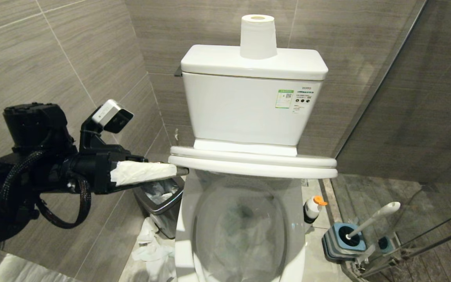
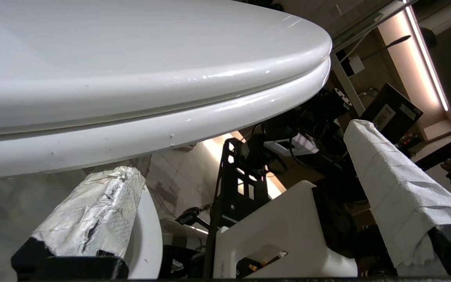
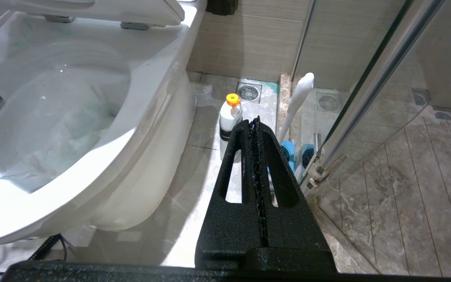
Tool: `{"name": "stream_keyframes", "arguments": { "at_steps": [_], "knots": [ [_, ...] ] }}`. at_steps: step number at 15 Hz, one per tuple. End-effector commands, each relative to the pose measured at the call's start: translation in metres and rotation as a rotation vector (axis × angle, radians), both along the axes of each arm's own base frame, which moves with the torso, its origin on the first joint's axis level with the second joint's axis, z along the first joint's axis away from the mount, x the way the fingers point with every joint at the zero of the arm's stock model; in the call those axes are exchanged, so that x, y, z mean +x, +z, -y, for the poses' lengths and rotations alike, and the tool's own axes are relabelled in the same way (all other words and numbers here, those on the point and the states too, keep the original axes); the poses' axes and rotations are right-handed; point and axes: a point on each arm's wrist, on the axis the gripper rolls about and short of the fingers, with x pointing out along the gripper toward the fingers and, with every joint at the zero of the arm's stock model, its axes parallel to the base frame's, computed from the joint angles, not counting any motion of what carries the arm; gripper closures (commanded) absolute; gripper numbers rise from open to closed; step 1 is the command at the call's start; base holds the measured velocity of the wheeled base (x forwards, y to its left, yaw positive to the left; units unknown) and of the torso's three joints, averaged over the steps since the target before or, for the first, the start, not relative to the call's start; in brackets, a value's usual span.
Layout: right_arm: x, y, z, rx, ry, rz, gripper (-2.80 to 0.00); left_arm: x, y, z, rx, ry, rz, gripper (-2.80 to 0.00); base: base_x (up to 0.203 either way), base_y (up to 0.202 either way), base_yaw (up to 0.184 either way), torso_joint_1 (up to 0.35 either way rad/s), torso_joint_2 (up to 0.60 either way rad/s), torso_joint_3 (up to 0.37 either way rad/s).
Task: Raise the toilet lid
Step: Use the left hand to lift the toilet lid slightly
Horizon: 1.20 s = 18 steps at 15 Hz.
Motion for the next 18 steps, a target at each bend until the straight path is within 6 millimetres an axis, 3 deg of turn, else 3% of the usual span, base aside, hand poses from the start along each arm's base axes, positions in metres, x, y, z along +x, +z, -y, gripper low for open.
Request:
{"name": "stream_keyframes", "arguments": {
  "at_steps": [1,12,18],
  "knots": [
    [0.000,0.000,0.000,0.000,0.000,-0.001,0.00,0.008,0.015,0.001,-0.014,0.005,0.035,-2.80,0.000,0.000,0.000,0.000,0.00,0.000],
    [0.000,0.000,0.000,0.000,0.000,-0.001,0.00,0.052,0.065,0.010,-0.078,0.159,0.182,-2.80,0.000,0.000,0.000,0.000,0.00,0.000],
    [0.000,0.000,0.000,0.000,0.000,0.000,0.00,0.086,0.054,0.020,-0.126,0.293,0.278,-2.80,0.000,0.000,0.000,0.000,0.00,0.000]
  ]
}}
